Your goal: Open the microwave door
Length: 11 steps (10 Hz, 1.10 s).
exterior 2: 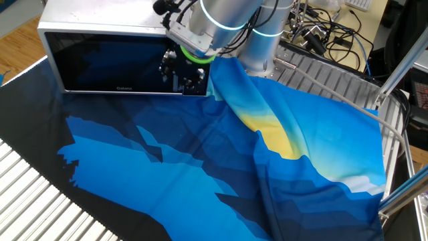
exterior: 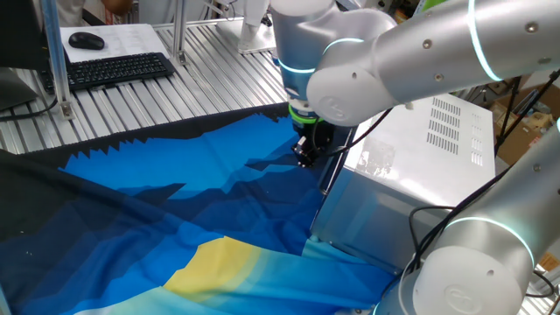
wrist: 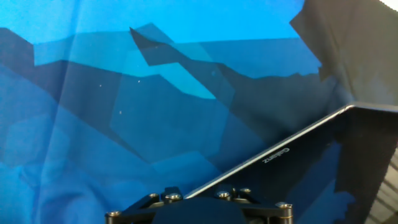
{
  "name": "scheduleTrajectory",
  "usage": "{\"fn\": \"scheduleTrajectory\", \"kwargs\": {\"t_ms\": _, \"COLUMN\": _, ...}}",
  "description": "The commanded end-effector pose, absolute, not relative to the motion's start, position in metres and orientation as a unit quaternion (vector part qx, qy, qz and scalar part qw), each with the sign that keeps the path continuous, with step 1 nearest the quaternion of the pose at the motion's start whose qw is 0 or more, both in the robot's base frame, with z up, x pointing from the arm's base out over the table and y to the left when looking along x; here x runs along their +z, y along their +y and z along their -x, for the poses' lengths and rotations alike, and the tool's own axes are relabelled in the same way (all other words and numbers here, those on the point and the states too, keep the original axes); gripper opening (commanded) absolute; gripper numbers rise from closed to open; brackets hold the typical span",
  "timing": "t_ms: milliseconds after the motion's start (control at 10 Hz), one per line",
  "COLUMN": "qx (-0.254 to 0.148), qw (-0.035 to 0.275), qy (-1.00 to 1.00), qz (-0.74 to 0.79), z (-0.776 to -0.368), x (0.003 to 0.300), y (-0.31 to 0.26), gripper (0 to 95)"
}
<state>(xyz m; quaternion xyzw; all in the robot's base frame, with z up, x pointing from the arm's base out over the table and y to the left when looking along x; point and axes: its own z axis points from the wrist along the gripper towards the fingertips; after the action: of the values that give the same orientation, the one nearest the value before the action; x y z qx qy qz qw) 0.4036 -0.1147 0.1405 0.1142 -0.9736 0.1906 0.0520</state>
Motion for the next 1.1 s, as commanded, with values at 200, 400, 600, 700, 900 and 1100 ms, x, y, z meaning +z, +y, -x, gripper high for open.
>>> {"fn": "scheduleTrajectory", "kwargs": {"t_ms": 200, "qx": 0.190, "qw": 0.051, "qy": -0.974, "qz": -0.113, "z": -0.3938, "x": 0.1493, "y": -0.1199, "gripper": 38.0}}
{"fn": "scheduleTrajectory", "kwargs": {"t_ms": 400, "qx": 0.190, "qw": 0.051, "qy": -0.974, "qz": -0.113, "z": -0.3927, "x": 0.1516, "y": -0.1205, "gripper": 38.0}}
{"fn": "scheduleTrajectory", "kwargs": {"t_ms": 600, "qx": 0.189, "qw": 0.050, "qy": -0.974, "qz": -0.114, "z": -0.3913, "x": 0.1531, "y": -0.1194, "gripper": 38.0}}
{"fn": "scheduleTrajectory", "kwargs": {"t_ms": 700, "qx": 0.188, "qw": 0.050, "qy": -0.974, "qz": -0.114, "z": -0.3899, "x": 0.1539, "y": -0.1187, "gripper": 38.0}}
{"fn": "scheduleTrajectory", "kwargs": {"t_ms": 900, "qx": 0.188, "qw": 0.049, "qy": -0.974, "qz": -0.114, "z": -0.3891, "x": 0.1545, "y": -0.1182, "gripper": 38.0}}
{"fn": "scheduleTrajectory", "kwargs": {"t_ms": 1100, "qx": 0.188, "qw": 0.049, "qy": -0.974, "qz": -0.114, "z": -0.3889, "x": 0.1545, "y": -0.1183, "gripper": 38.0}}
